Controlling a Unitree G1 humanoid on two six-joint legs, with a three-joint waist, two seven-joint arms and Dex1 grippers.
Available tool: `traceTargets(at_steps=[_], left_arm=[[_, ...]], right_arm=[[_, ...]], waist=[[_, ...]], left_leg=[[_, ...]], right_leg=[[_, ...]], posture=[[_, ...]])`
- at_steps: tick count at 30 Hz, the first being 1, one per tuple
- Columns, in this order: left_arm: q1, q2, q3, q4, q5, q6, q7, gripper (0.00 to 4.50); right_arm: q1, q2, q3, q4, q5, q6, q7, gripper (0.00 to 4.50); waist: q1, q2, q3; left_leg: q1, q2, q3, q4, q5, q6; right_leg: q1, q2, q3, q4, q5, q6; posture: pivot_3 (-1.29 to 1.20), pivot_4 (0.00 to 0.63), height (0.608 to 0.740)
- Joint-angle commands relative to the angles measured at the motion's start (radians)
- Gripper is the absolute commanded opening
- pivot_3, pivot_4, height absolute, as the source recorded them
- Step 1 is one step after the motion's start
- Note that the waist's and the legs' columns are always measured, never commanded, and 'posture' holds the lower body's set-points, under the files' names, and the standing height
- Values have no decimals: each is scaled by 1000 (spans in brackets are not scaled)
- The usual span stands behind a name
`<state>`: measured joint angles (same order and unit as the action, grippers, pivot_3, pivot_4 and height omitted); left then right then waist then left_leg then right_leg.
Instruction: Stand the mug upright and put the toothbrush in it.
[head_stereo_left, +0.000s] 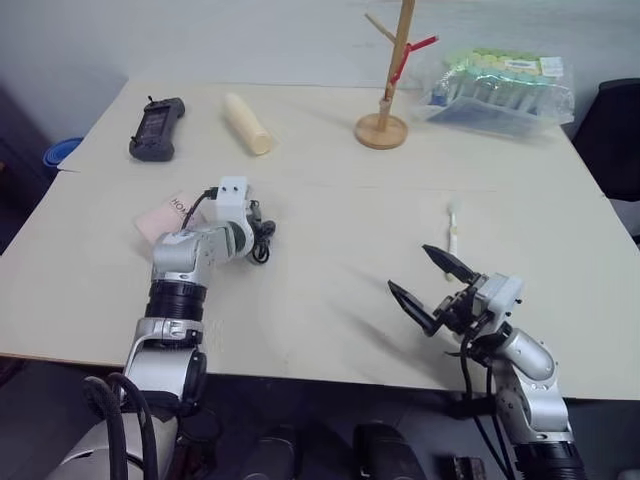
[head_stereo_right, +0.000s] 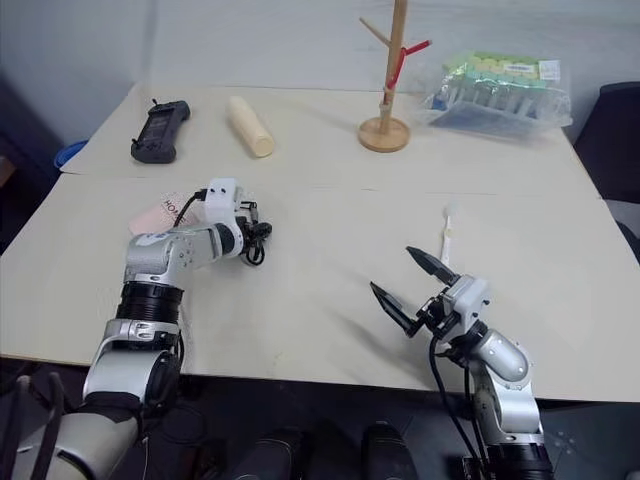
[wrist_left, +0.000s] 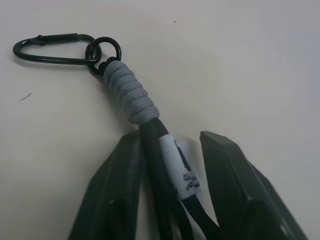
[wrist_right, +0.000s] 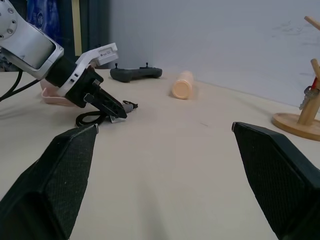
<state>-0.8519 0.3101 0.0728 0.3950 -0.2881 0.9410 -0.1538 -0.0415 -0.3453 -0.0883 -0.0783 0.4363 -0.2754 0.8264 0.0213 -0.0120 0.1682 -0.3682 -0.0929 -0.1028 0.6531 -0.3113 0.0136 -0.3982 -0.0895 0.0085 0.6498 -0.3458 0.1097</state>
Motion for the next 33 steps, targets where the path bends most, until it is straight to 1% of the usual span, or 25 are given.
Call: traceTargets(at_steps=[1,2,3,5,8,9,11,12,14,15,17,19,21,23,27,29,30,31,33], left_arm=[[81,15,-56,-117,9,-69,-101,679],[101,22,-64,-143,16,-97,-118,387],[126,29,-45,-194,-6,-132,-155,60],[181,37,18,-313,-65,-266,-248,24],[315,123,137,-520,-147,-414,-401,24],[361,150,188,-562,-172,-440,-426,24],[469,201,336,-624,-251,-518,-508,24],[528,244,401,-637,-265,-515,-526,24],[639,317,528,-610,-273,-521,-551,24],[669,337,557,-596,-276,-523,-553,24],[764,388,665,-465,-219,-575,-529,24],[828,427,723,-345,-160,-624,-487,24],[858,448,729,-270,-120,-671,-465,24],[875,465,719,-195,-90,-660,-432,24],[904,482,663,17,3,-799,-418,24],[878,493,647,109,9,-834,-425,607],[863,502,643,133,9,-882,-439,832],[858,518,635,143,24,-918,-434,1174],[856,539,657,114,7,-975,-455,1823]], right_arm=[[19,-28,-43,-52,71,32,18,4500],[18,-36,-47,-56,86,44,25,4500],[5,-42,-53,-55,98,55,28,4500],[-19,-49,-59,-56,119,79,32,4500],[-42,-53,-38,-62,131,99,64,4500],[-46,-50,-28,-64,132,103,74,4500],[-52,-43,0,-69,129,112,103,4500],[-53,-42,16,-76,137,127,121,4500],[-64,-33,41,-97,152,156,130,4500],[-69,-28,45,-103,155,162,129,4500],[-89,-8,72,-118,147,154,134,4500],[-102,2,97,-126,142,153,154,4500],[-109,3,113,-120,123,129,181,4500],[-121,6,125,-103,112,112,202,4500],[-152,12,139,-75,81,56,232,4500],[-161,14,135,-64,81,58,225,4500],[-166,13,135,-60,81,62,222,4500],[-170,9,134,-59,84,70,224,4500],[-159,-7,123,-77,93,89,219,4500]], waist=[[1,0,0],[1,0,0],[1,0,0],[-1,1,1],[-21,1,2],[-27,1,2],[-34,3,3],[-39,4,3],[-47,5,4],[-46,5,4],[-44,6,4],[-43,6,4],[-37,5,4],[-20,5,4],[-16,5,4],[-18,4,4],[-19,4,3],[-19,2,3],[-20,-1,3]], left_leg=[[0,0,0,-1,0,0],[-1,0,0,-1,0,0],[-1,0,-1,-1,0,0],[-1,0,-1,-1,0,0],[-2,2,-1,-1,0,-1],[-1,4,0,-2,0,-2],[0,6,0,-3,-1,-4],[0,8,0,-4,-1,-4],[1,11,0,-4,-2,-6],[1,12,0,-4,-2,-6],[0,13,-1,-3,-2,-7],[1,13,-1,-3,-2,-7],[1,13,-1,-4,-2,-7],[0,13,-1,-4,-3,-6],[0,12,-1,-3,-4,-5],[0,12,-1,-3,-4,-5],[0,12,-1,-3,-4,-5],[0,13,-1,-3,-4,-5],[0,13,-1,-3,-4,-6]], right_leg=[[0,0,0,-1,0,0],[0,0,0,-2,0,0],[0,0,0,-2,0,0],[0,0,0,-2,0,0],[-1,1,0,-2,1,-1],[-1,2,0,-2,1,-1],[-1,4,1,-3,1,-2],[-1,6,1,-3,1,-3],[-1,8,0,-4,1,-5],[-1,9,0,-3,1,-6],[-1,10,0,-3,2,-8],[0,10,0,-3,2,-9],[0,10,0,-4,2,-9],[0,10,0,-6,2,-9],[1,9,0,-7,2,-9],[1,9,0,-7,2,-9],[0,9,0,-6,2,-9],[0,9,0,-6,2,-9],[0,10,0,-6,2,-9]], posture=[[0,150,740],[0,150,740],[0,150,740],[0,150,740],[0,150,740],[0,150,740],[0,150,740],[0,150,740],[0,150,740],[0,150,740],[0,150,740],[0,150,740],[0,150,740],[0,150,740],[0,150,740],[0,150,740],[0,150,740],[0,150,740],[0,150,740]])
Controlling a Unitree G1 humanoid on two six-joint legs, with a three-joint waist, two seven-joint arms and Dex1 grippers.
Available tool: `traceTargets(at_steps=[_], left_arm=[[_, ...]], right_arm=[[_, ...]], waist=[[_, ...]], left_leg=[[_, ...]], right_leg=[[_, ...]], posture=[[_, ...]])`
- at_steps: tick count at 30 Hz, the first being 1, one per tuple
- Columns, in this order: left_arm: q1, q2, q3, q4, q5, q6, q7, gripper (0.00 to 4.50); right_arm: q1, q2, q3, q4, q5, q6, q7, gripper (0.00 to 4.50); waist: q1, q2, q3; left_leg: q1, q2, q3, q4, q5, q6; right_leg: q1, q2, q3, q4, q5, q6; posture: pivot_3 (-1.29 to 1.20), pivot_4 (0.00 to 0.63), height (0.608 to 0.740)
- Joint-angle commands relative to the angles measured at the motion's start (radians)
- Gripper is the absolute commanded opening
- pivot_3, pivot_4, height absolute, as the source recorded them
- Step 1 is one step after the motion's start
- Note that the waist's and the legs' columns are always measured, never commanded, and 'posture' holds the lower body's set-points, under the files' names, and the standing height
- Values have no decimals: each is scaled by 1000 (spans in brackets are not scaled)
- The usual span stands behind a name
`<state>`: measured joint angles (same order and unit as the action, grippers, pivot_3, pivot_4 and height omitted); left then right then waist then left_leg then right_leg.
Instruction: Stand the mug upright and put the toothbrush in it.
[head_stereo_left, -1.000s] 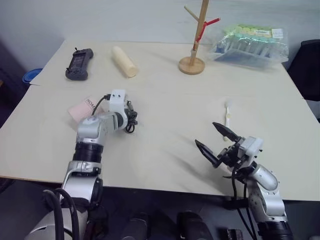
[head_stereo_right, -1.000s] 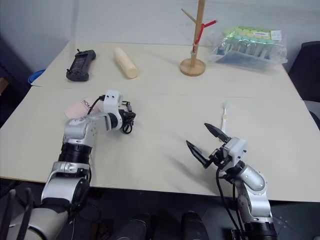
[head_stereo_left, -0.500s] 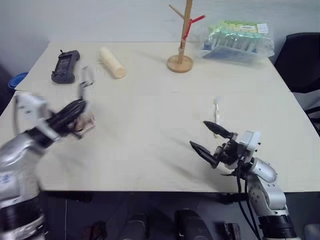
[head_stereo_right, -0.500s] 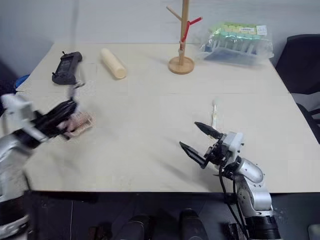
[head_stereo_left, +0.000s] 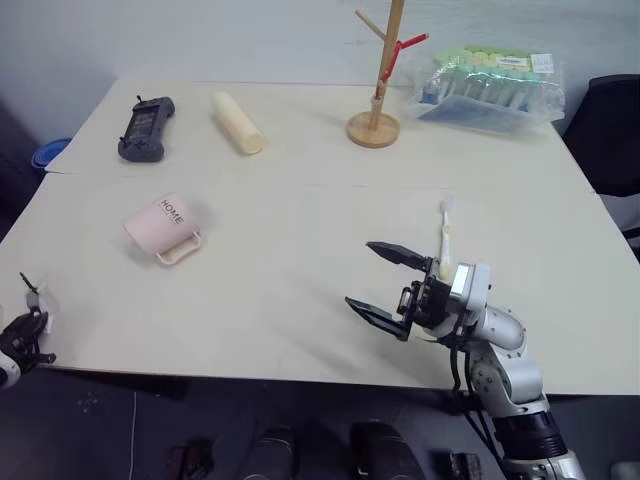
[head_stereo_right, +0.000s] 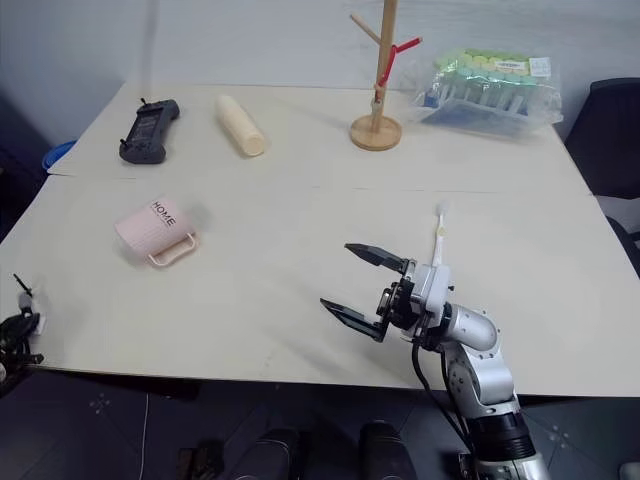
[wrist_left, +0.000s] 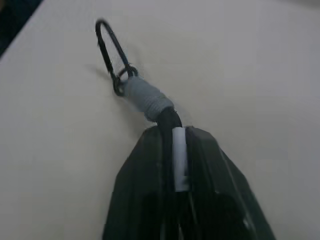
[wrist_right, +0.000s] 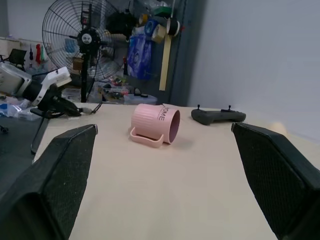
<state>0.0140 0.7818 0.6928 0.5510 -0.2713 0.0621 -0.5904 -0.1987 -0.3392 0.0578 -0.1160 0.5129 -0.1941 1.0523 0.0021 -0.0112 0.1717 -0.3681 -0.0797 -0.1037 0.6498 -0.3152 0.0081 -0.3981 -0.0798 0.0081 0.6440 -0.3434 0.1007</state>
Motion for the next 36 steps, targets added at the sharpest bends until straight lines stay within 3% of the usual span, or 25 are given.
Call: traceTargets(at_steps=[1,6,8,10,11,14,16,20,25,29,36], left_arm=[[-3,80,42,-53,-10,-114,-24,2082],[107,126,99,-268,-138,-93,-219,3484],[140,179,75,-306,-33,-236,-233,3484],[149,223,41,-333,24,-270,-250,3484],[154,233,24,-367,19,-246,-267,3484],[185,264,-80,-531,141,-180,-227,4025],[175,240,-165,-701,112,43,-184,4409],[40,146,-410,-904,106,430,-73,4409],[-231,76,-654,-837,269,642,45,4409],[-357,23,-702,-791,303,689,99,4409],[-420,22,-747,-731,343,863,117,4409]], right_arm=[[5,-19,-29,-47,17,14,-13,4500],[99,-61,-83,-98,25,37,-44,4500],[141,-92,-110,-113,49,78,-51,4500],[163,-112,-130,-122,64,106,-58,4500],[171,-121,-138,-126,67,109,-55,4500],[198,-155,-171,-120,68,105,-34,4500],[205,-166,-183,-99,62,93,-17,4500],[173,-136,-170,-47,41,74,-31,4500],[167,-105,-148,-108,45,91,-63,4500],[216,-100,-158,-151,38,97,-101,4500],[244,-92,-159,-206,32,107,-161,4500]], waist=[[-2,-3,-1],[-4,-1,0],[-4,0,1],[-3,0,1],[-3,1,1],[-3,6,3],[-3,8,3],[-3,8,4],[-4,7,4],[1,7,4],[-3,6,4]], left_leg=[[0,1,0,0,0,0],[-1,1,1,-1,-2,0],[-1,1,1,-1,-3,1],[-1,2,2,-1,-3,1],[0,2,2,-1,-3,1],[1,2,2,-2,-3,1],[1,2,3,-2,-3,1],[1,3,3,-2,-3,2],[0,4,3,-1,-2,-1],[-1,4,2,0,-1,-2],[-2,4,4,0,-1,-2]], right_leg=[[0,0,0,0,0,0],[0,0,0,-2,0,-1],[1,0,0,-2,0,-1],[1,0,0,-5,0,-1],[1,1,0,-5,1,-2],[2,0,1,-5,2,-4],[2,1,1,-5,2,-4],[2,2,1,-5,2,-4],[-1,4,1,1,2,-3],[-3,4,1,2,2,-3],[-5,4,1,2,2,-3]], posture=[[0,150,740],[0,150,740],[0,150,740],[0,150,740],[0,150,740],[0,150,740],[0,150,740],[0,150,740],[0,150,740],[0,150,740],[0,150,740]])
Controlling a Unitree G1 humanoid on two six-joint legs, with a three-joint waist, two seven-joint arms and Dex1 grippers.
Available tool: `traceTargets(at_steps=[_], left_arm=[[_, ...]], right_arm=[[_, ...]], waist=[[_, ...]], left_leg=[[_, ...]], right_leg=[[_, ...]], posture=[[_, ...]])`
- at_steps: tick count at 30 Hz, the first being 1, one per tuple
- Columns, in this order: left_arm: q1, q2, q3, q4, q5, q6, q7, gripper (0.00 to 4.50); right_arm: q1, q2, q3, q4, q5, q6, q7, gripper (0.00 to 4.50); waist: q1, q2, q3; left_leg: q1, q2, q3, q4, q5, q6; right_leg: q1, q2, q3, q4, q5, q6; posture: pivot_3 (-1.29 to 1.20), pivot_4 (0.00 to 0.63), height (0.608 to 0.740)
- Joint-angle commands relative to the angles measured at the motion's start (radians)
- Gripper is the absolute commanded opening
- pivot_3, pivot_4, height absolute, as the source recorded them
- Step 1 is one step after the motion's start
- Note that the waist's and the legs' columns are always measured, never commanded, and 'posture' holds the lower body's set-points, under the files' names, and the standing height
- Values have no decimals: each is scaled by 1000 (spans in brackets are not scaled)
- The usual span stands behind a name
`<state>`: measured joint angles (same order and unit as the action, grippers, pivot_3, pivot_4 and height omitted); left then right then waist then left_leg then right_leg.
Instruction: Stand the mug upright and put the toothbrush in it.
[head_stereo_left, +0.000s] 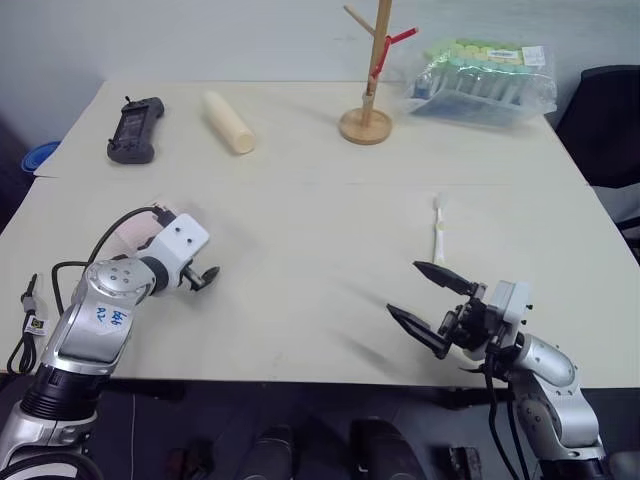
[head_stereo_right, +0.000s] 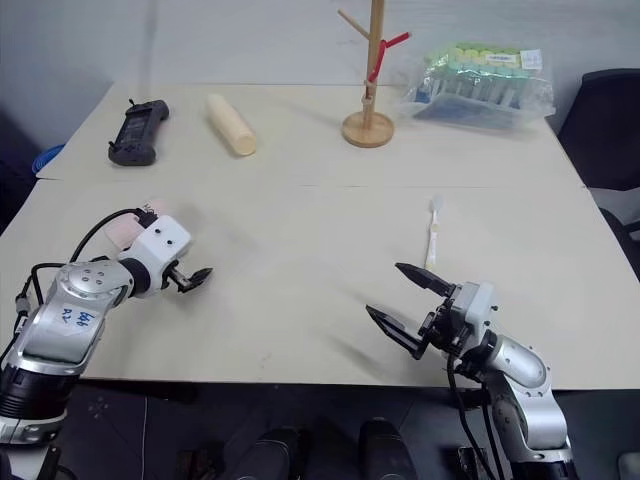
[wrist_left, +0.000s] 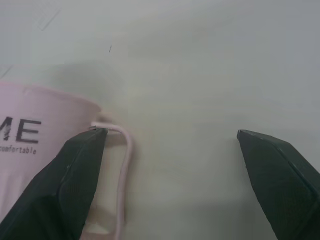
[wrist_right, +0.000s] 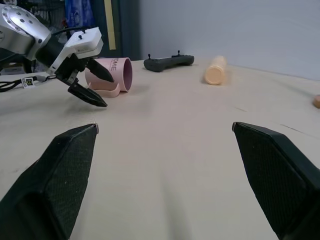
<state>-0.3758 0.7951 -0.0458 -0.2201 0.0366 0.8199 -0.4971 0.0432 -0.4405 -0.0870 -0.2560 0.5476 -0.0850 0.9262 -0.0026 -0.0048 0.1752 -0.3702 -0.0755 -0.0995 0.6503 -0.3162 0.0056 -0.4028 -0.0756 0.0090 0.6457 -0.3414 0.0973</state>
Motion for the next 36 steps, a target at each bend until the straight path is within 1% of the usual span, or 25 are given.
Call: traceTargets(at_steps=[1,5,7,8,9,10,12,15,18,22,23,24,25,28,29,30,32,34,36], left_arm=[[-44,14,-15,56,35,121,14,4409],[-104,20,-33,108,26,171,-7,4409],[-130,34,-80,169,17,169,-61,4409],[-146,57,-130,203,23,153,-114,4409],[-163,79,-176,227,30,133,-166,4051],[-188,80,-192,257,39,105,-175,3872],[-239,85,-213,331,56,55,-190,3227],[-280,109,-243,427,77,18,-241,2382],[-305,103,-228,487,52,39,-284,1457],[-299,122,-241,521,71,-13,-330,192],[-298,111,-226,526,60,-24,-333,14],[-298,102,-215,529,54,-32,-334,14],[-297,88,-198,522,36,-61,-343,14],[-311,-93,-26,374,-222,-191,-452,14],[-311,-145,15,330,-292,-234,-491,14],[-307,-175,37,308,-325,-261,-516,14],[-296,-263,49,258,-403,-345,-578,14],[-278,-373,44,237,-480,-410,-617,14],[-249,-453,18,252,-509,-469,-655,14]], right_arm=[[0,9,-15,-72,-4,-2,-43,4500],[-15,9,-16,-86,-6,7,-80,4500],[-22,11,-12,-87,-8,11,-93,4500],[-30,12,-8,-83,-17,7,-99,4500],[-38,11,-4,-80,-22,8,-103,4500],[-46,9,-2,-80,-24,11,-106,4500],[-65,5,-9,-76,-19,20,-112,4500],[-78,2,-22,-69,-14,26,-119,4500],[-76,-1,-27,-63,-15,23,-117,4500],[-66,-8,-52,-49,-21,11,-120,4500],[-63,-11,-58,-46,-23,7,-119,4500],[-62,-11,-61,-45,-24,6,-118,4500],[-59,-13,-66,-44,-25,5,-116,4500],[-26,-48,-118,-37,-20,-7,-95,4500],[-12,-61,-138,-34,-19,-12,-88,4500],[-4,-70,-150,-32,-18,-15,-84,4500],[32,-95,-193,-19,-21,-33,-67,4500],[75,-114,-237,-2,-25,-54,-53,4500],[110,-123,-264,12,-27,-72,-42,4500]], waist=[[3,0,0],[1,0,0],[2,0,0],[2,0,0],[2,0,-1],[1,1,-1],[2,3,-2],[1,3,-2],[-3,3,-2],[-6,3,-3],[-8,3,-3],[-9,5,-3],[-10,5,-4],[8,6,-4],[29,6,-4],[34,5,-4],[39,3,-3],[36,2,-3],[33,2,-3]], left_leg=[[0,0,0,0,0,0],[1,0,0,1,1,-1],[1,0,0,1,1,-1],[1,0,0,1,1,-1],[1,0,0,1,1,-1],[1,0,0,1,1,-1],[2,0,0,1,1,-1],[2,0,0,1,2,-2],[2,0,0,1,2,-2],[2,0,2,1,2,-2],[2,0,2,1,2,-2],[2,0,2,1,3,-2],[2,0,3,1,2,-2],[0,0,3,2,3,-2],[-2,0,2,3,3,-2],[-4,-1,0,8,2,0],[-9,-1,-2,15,0,1],[-10,-2,-1,16,-1,3],[-10,-3,0,15,-2,4]], right_leg=[[0,0,0,0,0,0],[1,0,0,2,0,0],[0,0,0,3,0,0],[0,0,0,3,0,0],[0,0,0,3,0,0],[0,0,0,3,0,0],[0,0,0,3,0,0],[0,0,0,4,0,0],[-1,0,0,6,0,0],[-3,0,0,8,0,0],[-4,0,0,9,0,0],[-4,0,0,9,0,0],[-4,0,1,9,0,0],[-5,-1,0,9,0,0],[-5,-2,-1,9,0,0],[-5,-2,-2,8,0,0],[-4,-2,-2,8,0,0],[-4,-2,-2,8,0,1],[-4,-3,-2,8,1,1]], posture=[[0,150,740],[0,150,740],[0,150,740],[0,150,740],[0,150,740],[0,150,740],[0,150,740],[0,150,740],[0,150,740],[0,150,740],[0,150,740],[0,150,740],[0,150,740],[0,150,740],[0,150,740],[0,150,740],[0,150,740],[0,150,740],[0,150,740]])
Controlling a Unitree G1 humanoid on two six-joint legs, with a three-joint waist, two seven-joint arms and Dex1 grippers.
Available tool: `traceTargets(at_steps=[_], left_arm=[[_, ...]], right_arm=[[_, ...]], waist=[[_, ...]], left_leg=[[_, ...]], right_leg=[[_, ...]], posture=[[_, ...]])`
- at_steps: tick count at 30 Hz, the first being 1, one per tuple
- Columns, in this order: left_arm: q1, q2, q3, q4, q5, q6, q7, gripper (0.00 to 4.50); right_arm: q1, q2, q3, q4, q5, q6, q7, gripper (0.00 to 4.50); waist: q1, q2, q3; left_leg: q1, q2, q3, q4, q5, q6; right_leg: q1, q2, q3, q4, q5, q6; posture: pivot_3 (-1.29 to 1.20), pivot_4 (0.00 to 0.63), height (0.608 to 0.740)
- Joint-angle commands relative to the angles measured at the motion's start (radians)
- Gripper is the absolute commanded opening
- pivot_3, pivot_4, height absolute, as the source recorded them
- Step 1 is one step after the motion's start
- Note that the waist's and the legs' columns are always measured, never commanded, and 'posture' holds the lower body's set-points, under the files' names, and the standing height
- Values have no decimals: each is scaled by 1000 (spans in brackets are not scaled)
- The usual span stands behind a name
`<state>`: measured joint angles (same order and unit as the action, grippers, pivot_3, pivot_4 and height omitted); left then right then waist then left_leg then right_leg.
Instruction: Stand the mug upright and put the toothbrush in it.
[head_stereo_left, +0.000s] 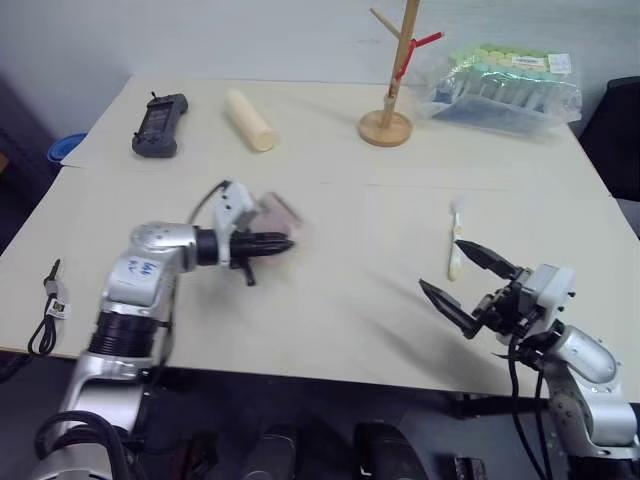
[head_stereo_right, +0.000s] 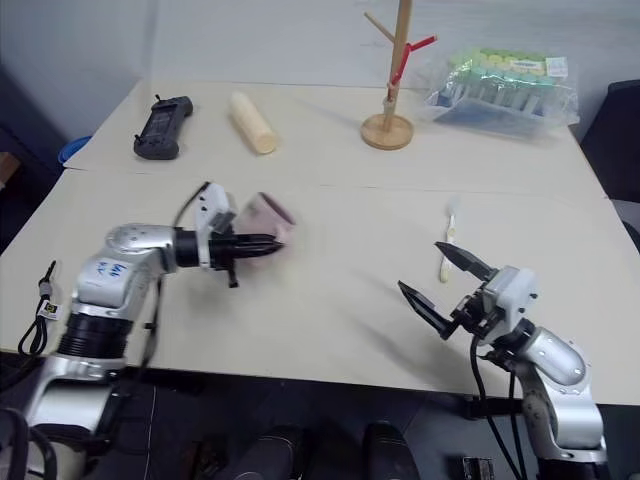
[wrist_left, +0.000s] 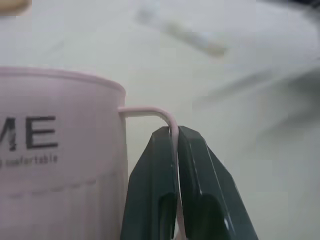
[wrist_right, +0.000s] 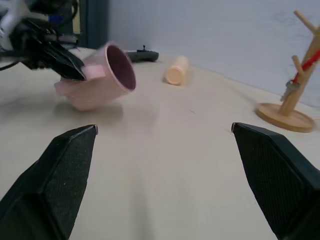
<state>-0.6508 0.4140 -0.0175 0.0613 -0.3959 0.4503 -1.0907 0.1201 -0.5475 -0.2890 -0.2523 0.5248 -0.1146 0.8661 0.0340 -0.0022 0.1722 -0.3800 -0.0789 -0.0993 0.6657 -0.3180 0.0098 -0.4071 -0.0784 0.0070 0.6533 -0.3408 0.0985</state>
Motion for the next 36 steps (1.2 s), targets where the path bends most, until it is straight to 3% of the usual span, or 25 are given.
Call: traceTargets(at_steps=[1,4,7,9,11,14,15,24,29,36], left_arm=[[47,-113,-34,-5,-70,-154,-84,14],[78,-193,-76,89,-28,-283,-103,14],[116,-285,-144,374,89,-578,-121,14],[113,-306,-145,468,120,-679,-115,14],[112,-313,-133,526,127,-743,-108,14],[121,-295,-120,509,86,-675,-126,14],[125,-281,-115,495,85,-674,-127,553],[157,-151,-90,346,71,-579,-132,3072],[227,-38,-48,213,53,-553,-146,4484],[394,172,176,74,-32,-494,-89,4484]], right_arm=[[53,-17,-73,13,-8,-53,22,4500],[85,-12,-89,17,-16,-71,25,4500],[122,5,-100,-29,-23,-74,-6,4500],[132,7,-99,-43,-24,-75,-15,4500],[144,12,-103,-64,-24,-74,-33,4500],[164,19,-107,-80,-20,-75,-49,4500],[173,21,-107,-81,-21,-78,-48,4500],[224,30,-117,-79,32,-54,-39,4500],[325,53,-205,12,30,-117,-19,4500],[420,65,-239,99,-13,-169,4,4500]], waist=[[-7,-1,0],[-21,-2,1],[-24,-2,1],[-23,-2,1],[-20,-4,0],[-14,-4,0],[-14,-4,0],[-8,-4,0],[-9,-4,0],[-25,-3,0]], left_leg=[[0,0,0,0,0,0],[4,1,6,-2,0,0],[12,3,11,-2,0,0],[15,4,12,-3,0,0],[14,4,10,-2,0,0],[20,4,8,-3,-1,0],[21,4,8,-3,-1,0],[21,4,7,-4,-2,0],[20,4,6,-6,-2,0],[23,5,6,-15,-1,-1]], right_leg=[[0,0,0,0,0,0],[1,2,1,0,0,0],[4,4,1,2,0,0],[7,4,1,1,0,0],[8,4,3,1,0,0],[14,4,4,-1,0,0],[16,4,4,-1,0,0],[15,3,5,-2,0,0],[15,3,4,-5,0,0],[15,3,5,-8,0,-1]], posture=[[0,150,740],[0,150,740],[0,150,740],[0,150,740],[0,150,740],[0,150,740],[0,150,740],[0,150,740],[0,150,740],[0,150,740]])
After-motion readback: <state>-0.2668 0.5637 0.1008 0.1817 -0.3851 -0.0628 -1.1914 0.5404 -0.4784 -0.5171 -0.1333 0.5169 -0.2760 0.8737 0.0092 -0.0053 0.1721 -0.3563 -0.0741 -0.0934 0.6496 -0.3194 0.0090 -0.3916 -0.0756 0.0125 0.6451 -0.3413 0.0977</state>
